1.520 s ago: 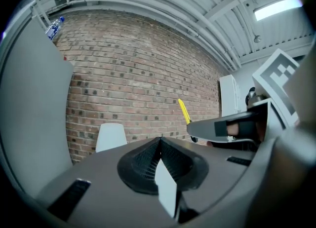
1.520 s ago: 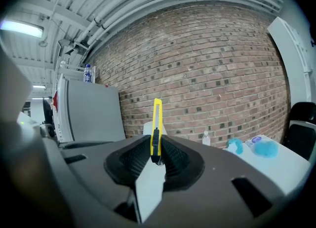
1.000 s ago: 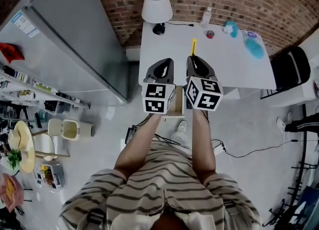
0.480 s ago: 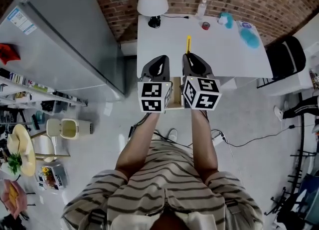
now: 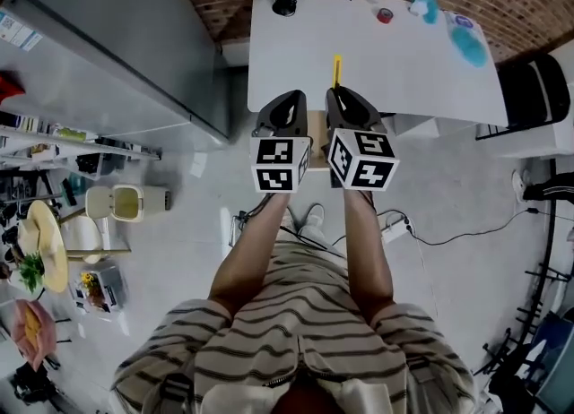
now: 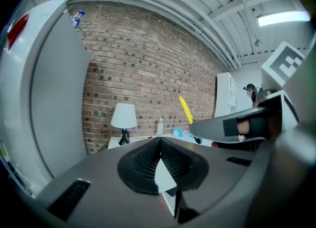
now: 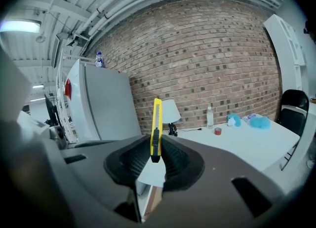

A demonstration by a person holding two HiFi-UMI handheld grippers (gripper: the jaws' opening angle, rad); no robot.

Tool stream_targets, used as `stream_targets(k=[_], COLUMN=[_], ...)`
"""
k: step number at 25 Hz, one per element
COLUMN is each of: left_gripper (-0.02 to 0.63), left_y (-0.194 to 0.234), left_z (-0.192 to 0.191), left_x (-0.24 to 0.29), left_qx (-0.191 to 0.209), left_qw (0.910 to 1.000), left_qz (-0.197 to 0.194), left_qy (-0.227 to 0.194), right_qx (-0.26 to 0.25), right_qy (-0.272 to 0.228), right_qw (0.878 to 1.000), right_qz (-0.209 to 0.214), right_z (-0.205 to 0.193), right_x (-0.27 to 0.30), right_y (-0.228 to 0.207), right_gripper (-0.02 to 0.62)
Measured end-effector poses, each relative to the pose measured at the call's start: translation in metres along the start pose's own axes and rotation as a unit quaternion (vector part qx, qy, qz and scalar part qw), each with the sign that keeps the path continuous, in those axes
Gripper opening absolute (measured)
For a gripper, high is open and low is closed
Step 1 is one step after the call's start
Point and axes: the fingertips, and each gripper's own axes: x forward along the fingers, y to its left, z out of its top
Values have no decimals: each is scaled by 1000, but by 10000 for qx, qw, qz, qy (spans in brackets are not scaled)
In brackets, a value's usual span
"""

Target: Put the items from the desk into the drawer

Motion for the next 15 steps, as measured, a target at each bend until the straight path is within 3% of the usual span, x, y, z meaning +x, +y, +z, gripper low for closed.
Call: stream_targets(k=[15], left_gripper=[6], left_y=[4], left_z=[-61], left_x=[7], left_qx=[-232], left_qw=[9986], left_qz=[142], left_qy=[454], right_qx=[245], right_qy=[727], right_qw=[9970], right_qz=[120], right_z=[-73], right_x=[19], right_y=[-6], right_gripper=[72])
